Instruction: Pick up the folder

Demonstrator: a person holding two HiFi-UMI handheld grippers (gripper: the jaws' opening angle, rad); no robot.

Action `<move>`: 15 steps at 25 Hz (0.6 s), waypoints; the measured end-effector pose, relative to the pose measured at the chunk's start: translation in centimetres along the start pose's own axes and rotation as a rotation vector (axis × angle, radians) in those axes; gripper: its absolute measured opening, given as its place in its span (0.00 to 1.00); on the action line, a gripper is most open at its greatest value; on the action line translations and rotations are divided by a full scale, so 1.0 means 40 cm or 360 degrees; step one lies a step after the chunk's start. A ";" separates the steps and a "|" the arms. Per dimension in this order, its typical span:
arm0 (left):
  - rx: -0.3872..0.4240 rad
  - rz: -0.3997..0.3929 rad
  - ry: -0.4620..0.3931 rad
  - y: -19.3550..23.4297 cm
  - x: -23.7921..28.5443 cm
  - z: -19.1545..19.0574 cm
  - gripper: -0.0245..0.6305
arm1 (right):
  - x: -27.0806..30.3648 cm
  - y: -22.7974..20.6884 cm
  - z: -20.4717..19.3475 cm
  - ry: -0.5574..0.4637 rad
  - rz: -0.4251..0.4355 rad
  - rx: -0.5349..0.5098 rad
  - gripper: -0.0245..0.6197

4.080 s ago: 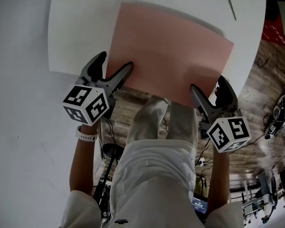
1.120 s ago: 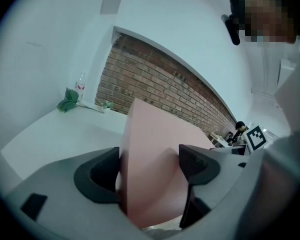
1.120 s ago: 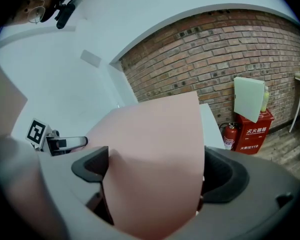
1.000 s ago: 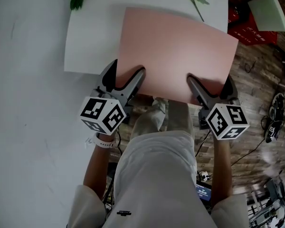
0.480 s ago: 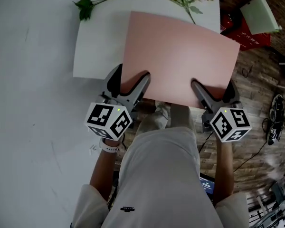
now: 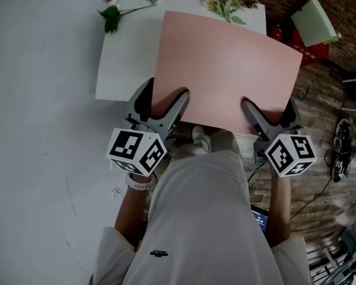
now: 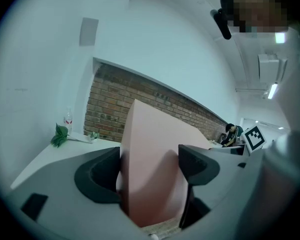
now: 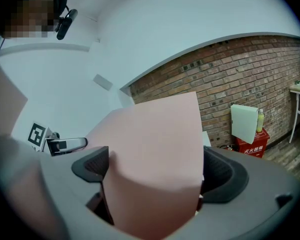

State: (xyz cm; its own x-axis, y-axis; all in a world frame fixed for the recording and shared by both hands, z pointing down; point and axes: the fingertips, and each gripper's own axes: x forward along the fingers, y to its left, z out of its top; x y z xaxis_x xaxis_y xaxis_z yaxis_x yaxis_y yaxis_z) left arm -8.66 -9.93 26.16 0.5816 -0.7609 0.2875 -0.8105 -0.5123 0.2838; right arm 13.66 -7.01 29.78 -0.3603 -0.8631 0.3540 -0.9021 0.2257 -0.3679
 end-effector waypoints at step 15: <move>0.0100 -0.0063 -0.0140 -0.058 -0.048 0.091 0.61 | -0.080 0.040 0.085 -0.0167 -0.0024 -0.0061 0.90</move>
State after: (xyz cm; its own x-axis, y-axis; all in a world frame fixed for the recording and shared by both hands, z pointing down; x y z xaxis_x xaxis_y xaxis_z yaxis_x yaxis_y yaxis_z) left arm -8.15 -8.74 21.64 0.6070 -0.7703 0.1954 -0.7915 -0.5642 0.2348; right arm 14.19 -5.40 25.15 -0.3214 -0.9087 0.2664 -0.9163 0.2275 -0.3296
